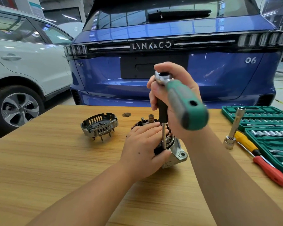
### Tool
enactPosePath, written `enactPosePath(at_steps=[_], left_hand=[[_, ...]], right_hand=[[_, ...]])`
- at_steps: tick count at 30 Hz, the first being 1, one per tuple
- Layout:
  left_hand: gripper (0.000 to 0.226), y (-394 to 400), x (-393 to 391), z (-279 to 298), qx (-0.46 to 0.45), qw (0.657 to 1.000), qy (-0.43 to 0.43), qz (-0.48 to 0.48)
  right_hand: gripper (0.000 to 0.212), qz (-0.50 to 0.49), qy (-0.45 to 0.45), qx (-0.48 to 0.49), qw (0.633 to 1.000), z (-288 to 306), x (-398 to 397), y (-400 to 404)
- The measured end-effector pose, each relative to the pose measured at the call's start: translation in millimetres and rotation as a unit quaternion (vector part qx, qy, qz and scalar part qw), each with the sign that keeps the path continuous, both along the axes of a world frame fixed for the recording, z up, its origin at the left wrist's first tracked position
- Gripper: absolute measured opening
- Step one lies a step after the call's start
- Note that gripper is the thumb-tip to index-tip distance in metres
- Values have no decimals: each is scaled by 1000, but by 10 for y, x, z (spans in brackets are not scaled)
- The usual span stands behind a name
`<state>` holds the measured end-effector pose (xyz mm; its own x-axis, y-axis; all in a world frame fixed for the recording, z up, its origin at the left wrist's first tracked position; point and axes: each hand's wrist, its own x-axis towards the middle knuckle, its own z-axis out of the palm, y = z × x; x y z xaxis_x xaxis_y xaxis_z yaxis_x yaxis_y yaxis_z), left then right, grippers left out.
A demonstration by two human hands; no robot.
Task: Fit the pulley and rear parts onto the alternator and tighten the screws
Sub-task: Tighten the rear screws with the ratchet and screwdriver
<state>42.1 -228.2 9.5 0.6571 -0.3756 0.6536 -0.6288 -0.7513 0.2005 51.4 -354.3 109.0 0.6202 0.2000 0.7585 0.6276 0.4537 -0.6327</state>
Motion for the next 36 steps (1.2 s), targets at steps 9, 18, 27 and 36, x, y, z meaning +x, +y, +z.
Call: enactPosePath(at_steps=[9, 18, 27, 36], left_hand=[[44, -3, -6, -10, 10, 1000, -5, 11], [51, -4, -15, -17, 5, 1000, -3, 12], [41, -6, -9, 5, 27, 999, 3, 21], [48, -9, -16, -6, 26, 999, -5, 23]], right_hand=[[31, 68, 117, 29, 990, 70, -24, -15], [19, 31, 206, 38, 977, 129, -35, -165], [46, -19, -14, -24, 999, -28, 27, 15], [20, -46, 81, 32, 995, 63, -47, 1]])
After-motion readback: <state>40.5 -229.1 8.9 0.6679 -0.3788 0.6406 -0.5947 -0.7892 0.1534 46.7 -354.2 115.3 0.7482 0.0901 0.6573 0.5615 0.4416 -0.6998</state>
